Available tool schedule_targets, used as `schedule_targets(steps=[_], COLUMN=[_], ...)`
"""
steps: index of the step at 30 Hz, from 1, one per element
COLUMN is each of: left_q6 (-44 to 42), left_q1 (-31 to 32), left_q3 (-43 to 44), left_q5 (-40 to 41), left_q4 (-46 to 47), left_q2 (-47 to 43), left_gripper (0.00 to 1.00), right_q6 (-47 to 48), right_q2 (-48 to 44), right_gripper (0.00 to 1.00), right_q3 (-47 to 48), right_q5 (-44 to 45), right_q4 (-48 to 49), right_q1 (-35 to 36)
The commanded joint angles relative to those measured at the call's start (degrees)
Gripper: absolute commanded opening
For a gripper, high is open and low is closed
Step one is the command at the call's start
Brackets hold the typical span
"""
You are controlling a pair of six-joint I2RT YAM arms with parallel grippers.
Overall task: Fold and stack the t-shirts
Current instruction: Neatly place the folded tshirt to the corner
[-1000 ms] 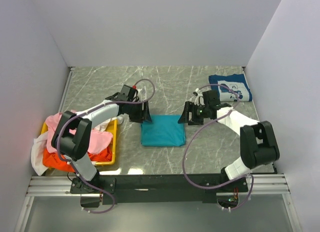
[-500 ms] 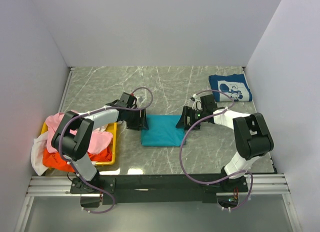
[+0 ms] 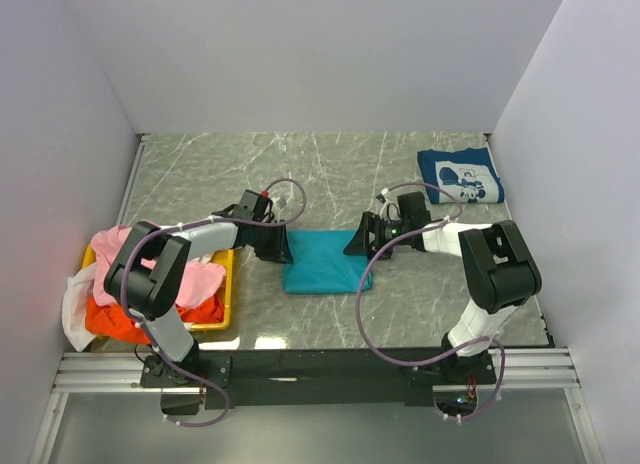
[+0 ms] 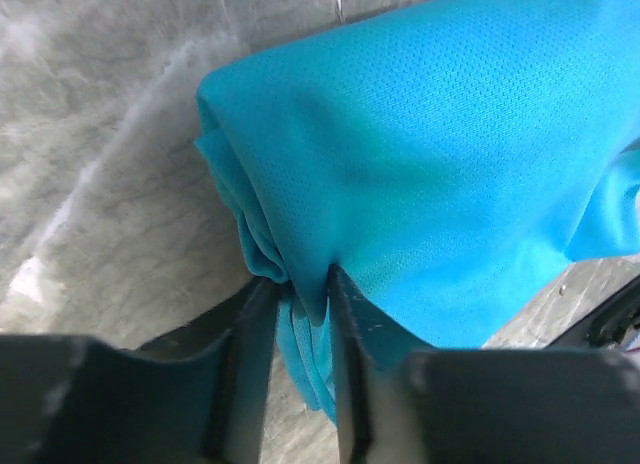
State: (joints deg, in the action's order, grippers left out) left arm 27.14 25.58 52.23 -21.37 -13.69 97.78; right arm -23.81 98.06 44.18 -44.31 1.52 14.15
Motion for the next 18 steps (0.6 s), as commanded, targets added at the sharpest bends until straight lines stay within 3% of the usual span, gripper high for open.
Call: schedule_targets(steps=[1, 2, 6, 9, 14, 15, 18], left_q6=[-0.59, -0.59, -0.51, -0.5, -0.59, -0.68, -0.68], left_q1=[0.08, 0.08, 0.08, 0.08, -0.01, -0.01, -0.27], left_q3=[-1.6, -1.78, -2.04, -2.13, -1.95, -1.87, -1.25], left_q5=[-1.75, -1.92, -2.19, -2.54, -2.63, -2.63, -2.45], left_q4=[0.51, 0.68, 0.86, 1.04, 1.04, 0.95, 0.77], left_q2=[0.93, 0.92, 1.27, 1.54, 1.45, 1.54, 1.37], left_gripper=[0.28, 0.23, 0.19, 0.18, 0.2, 0.22, 0.36], right_q6=[0.43, 0.26, -0.09, 0.25, 0.26, 0.08, 0.26], right_q2=[3.71, 4.06, 5.21, 5.56, 4.51, 4.16, 2.58], right_gripper=[0.78, 0.78, 0.75, 0.67, 0.32, 0.2, 0.03], right_q3=[-1.91, -1.73, -1.56, -0.94, 0.2, 0.64, 2.65], right_q5=[3.97, 4.06, 4.15, 4.5, 6.43, 6.78, 8.54], right_q4=[-2.04, -2.13, -2.05, -2.92, -4.85, -5.12, -6.96], right_q1=[2.02, 2.45, 3.77, 4.13, 4.13, 4.22, 4.22])
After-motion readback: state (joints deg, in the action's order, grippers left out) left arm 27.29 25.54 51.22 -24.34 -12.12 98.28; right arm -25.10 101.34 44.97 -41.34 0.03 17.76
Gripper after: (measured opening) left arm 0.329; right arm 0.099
